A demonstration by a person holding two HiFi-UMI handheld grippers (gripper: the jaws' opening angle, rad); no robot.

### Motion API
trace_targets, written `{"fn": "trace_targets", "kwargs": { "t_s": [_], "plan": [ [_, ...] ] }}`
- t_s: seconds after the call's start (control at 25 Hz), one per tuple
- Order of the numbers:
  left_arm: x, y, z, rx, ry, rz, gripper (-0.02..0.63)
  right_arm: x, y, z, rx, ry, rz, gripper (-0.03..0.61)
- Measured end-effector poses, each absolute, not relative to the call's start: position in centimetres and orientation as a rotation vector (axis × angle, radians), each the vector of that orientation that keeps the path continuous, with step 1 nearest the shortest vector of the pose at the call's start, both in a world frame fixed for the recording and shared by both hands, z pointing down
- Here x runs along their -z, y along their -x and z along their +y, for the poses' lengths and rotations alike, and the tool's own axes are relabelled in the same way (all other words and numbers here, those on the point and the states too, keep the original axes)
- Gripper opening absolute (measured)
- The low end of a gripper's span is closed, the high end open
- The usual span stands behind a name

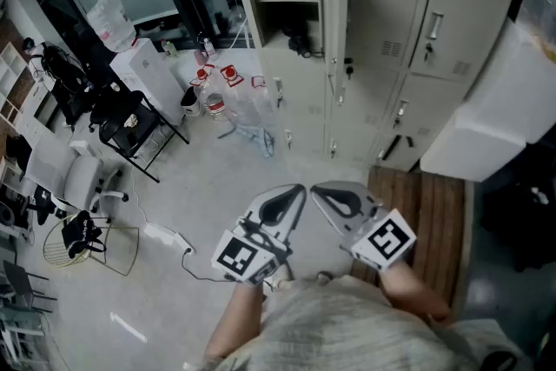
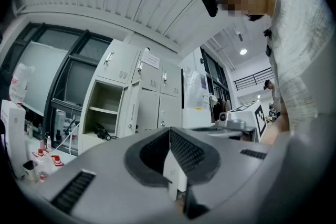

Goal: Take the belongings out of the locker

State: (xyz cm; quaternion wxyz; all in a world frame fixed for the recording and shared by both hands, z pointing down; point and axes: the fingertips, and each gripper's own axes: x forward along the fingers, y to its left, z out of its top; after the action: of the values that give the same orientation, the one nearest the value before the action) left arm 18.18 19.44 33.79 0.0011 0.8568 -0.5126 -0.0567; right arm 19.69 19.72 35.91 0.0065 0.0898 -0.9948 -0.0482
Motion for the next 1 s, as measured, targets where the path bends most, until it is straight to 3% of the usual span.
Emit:
{"fn": "trace_targets", "kwargs": {
  "t_s": [1.0],
  "plan": [
    [-35.0, -15.2, 17.7, 0.186, -2.619, -1.673, 0.005, -36.6, -17.2, 17.4, 0.027, -0.203, -3.177, 0.002]
  ]
}}
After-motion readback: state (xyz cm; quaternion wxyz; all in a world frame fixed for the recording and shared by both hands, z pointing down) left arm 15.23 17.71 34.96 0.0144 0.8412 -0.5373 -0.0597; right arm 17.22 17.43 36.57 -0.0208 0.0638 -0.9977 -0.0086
